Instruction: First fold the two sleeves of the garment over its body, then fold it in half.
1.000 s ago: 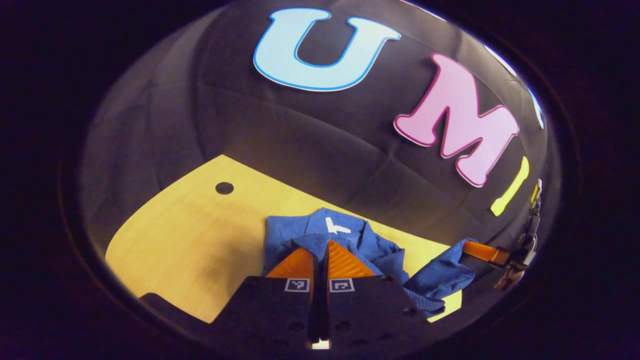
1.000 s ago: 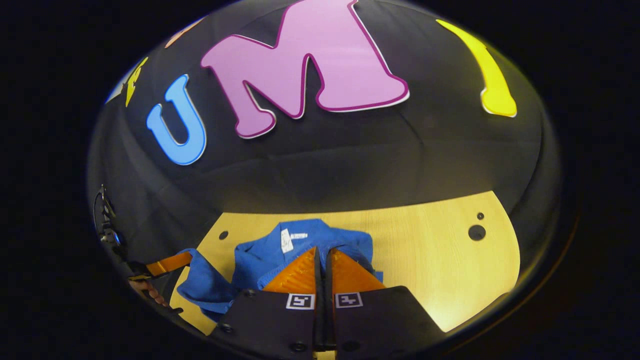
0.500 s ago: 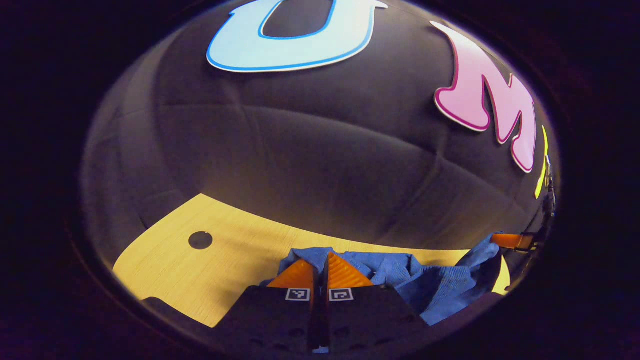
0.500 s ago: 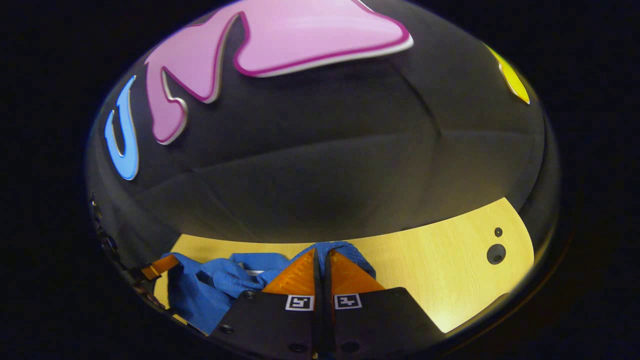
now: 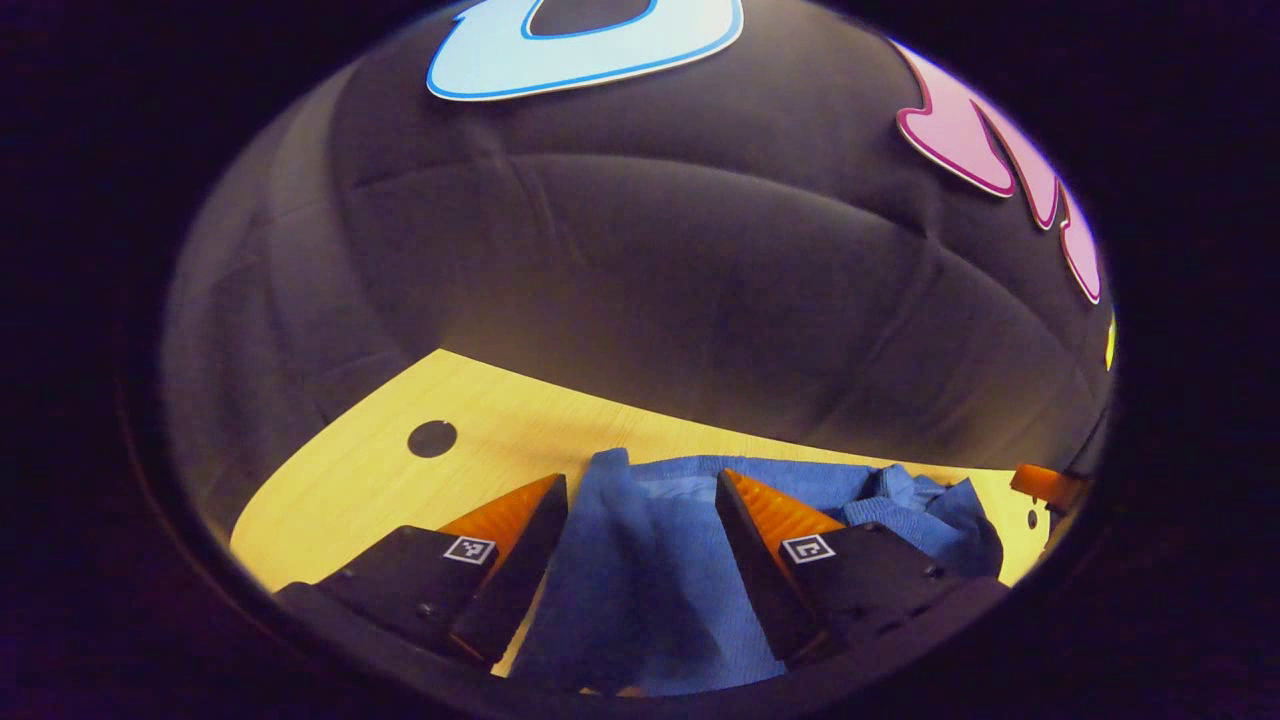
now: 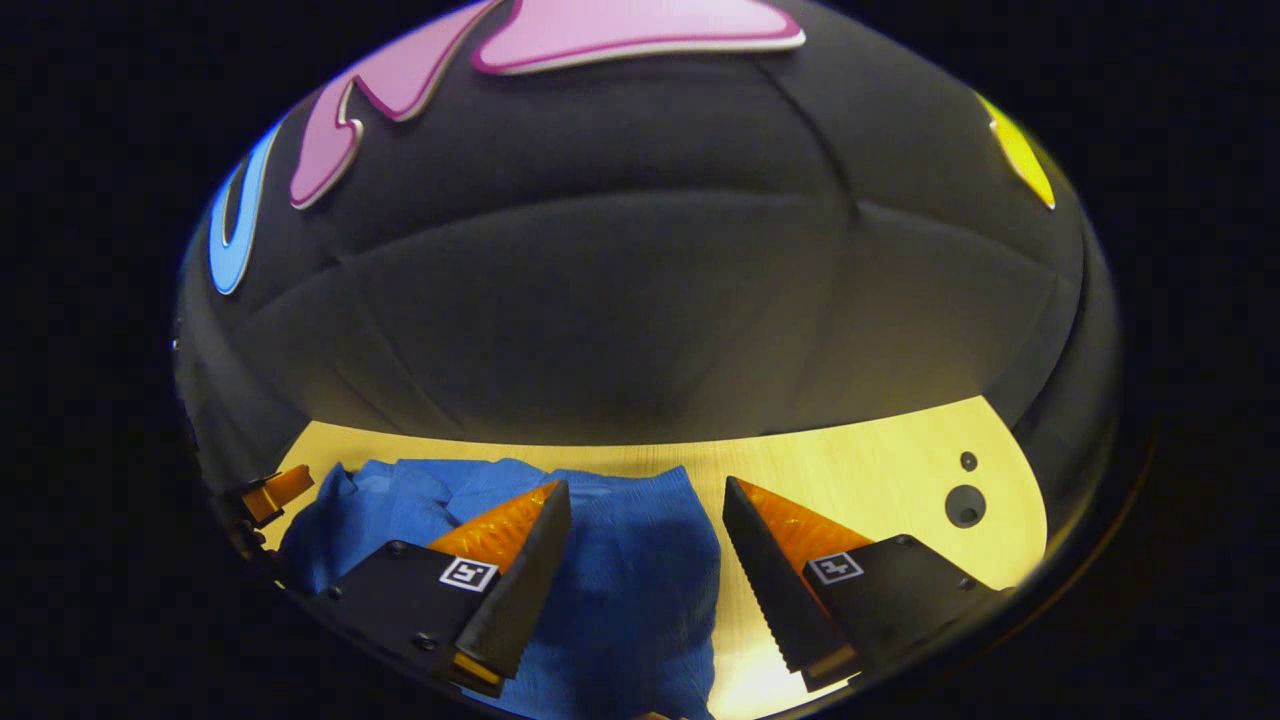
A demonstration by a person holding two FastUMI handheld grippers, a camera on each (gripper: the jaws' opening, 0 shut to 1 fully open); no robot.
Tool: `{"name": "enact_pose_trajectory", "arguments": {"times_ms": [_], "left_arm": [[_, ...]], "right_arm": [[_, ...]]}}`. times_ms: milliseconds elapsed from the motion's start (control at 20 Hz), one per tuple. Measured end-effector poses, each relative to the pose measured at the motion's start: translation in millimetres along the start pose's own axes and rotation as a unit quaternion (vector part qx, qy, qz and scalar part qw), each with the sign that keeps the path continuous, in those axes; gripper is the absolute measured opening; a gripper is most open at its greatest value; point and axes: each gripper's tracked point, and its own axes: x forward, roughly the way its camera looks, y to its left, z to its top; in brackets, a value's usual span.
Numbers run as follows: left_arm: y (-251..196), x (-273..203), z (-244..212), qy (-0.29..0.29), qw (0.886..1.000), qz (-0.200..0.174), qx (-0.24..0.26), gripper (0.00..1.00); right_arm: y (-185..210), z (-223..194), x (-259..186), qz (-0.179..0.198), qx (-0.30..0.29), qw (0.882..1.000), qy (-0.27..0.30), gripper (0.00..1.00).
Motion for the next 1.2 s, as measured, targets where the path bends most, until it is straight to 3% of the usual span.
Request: {"name": "enact_pose_trajectory", "arguments": {"times_ms": [200,300,500,650,750,900,1050,1200], "left_arm": [[-11.4,-70.6,-0.3,-0.03,0.999,-0.029,-0.01,0.87],[-10.5,-113.6,-17.2,-0.024,0.999,-0.035,-0.031,0.86],[-4.8,-212.8,-35.9,-0.047,0.995,-0.076,-0.045,0.87],[30.6,-295.9,-54.2,-0.046,0.997,-0.057,-0.021,0.87],[40.2,-344.4,-54.6,-0.06,0.995,-0.073,-0.025,0.84],[70.2,-410.5,-40.9,-0.111,0.99,-0.081,-0.01,0.84],[104.1,-465.3,-18.6,-0.188,0.978,-0.084,0.014,0.81],[127.8,-514.7,-25.2,-0.221,0.971,-0.095,-0.005,0.82]], "right_arm": [[5.1,23.8,-76.1,0.006,0.01,0.996,-0.084,0.99],[16.1,17.2,-118.6,0.016,0.004,0.995,-0.097,0.98],[39.2,-5.7,-201.7,0.026,-0.009,0.994,-0.104,0.98],[73.6,-52.6,-268.6,0.049,-0.032,0.996,-0.06,0.98],[94.9,-72.7,-311.9,0.057,-0.033,0.997,-0.044,0.98],[126.4,-84.6,-385.9,0.078,-0.014,0.995,-0.058,0.98],[136.6,-86.3,-446.2,0.074,-0.034,0.993,-0.088,0.98],[142.5,-77.8,-489.2,0.068,-0.041,0.988,-0.136,0.98]]}}
